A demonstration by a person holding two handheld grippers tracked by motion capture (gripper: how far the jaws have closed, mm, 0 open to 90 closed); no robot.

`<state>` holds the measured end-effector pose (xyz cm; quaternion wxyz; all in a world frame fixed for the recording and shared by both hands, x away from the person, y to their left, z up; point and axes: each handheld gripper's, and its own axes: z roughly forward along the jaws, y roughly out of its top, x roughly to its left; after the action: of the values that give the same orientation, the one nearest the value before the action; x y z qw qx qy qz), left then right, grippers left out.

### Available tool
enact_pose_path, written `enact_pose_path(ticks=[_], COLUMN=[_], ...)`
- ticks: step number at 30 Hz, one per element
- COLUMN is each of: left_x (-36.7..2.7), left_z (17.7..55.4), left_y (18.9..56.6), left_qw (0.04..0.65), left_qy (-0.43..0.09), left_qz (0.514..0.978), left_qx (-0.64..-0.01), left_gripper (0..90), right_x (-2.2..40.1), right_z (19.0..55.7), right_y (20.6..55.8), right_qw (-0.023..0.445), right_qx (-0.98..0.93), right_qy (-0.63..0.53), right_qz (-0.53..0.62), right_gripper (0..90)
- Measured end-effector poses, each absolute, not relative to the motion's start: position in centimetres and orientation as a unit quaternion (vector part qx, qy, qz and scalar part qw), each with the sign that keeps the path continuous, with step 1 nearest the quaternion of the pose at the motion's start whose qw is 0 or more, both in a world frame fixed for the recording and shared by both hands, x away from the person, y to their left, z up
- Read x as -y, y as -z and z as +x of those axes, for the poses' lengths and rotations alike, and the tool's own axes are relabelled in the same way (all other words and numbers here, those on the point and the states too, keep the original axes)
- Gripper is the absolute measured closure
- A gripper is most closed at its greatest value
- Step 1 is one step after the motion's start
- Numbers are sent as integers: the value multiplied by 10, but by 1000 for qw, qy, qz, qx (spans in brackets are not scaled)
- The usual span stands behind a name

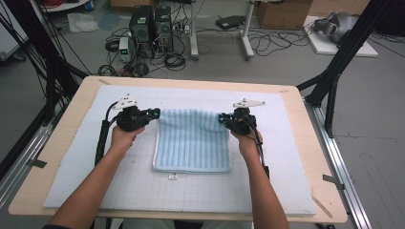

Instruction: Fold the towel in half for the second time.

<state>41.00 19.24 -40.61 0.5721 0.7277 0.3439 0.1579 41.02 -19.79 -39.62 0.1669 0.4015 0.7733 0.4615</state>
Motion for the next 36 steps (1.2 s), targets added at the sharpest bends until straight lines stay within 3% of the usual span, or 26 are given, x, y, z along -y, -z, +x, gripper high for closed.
enact_pose_path(ticks=[19, 36], left_x=[-201, -201], left_z=[360, 322], left_y=[413, 434], left_qw=[587, 579], left_qy=[-143, -127], left_qz=[733, 748], left_qx=[-312, -297], left_gripper=[852, 852], right_x=[207, 213], right_z=[354, 312], right_y=[396, 427], right_qw=[156, 145], right_qx=[-773, -782], right_qy=[-496, -492], right_qz=[364, 353], right_gripper=[817, 812])
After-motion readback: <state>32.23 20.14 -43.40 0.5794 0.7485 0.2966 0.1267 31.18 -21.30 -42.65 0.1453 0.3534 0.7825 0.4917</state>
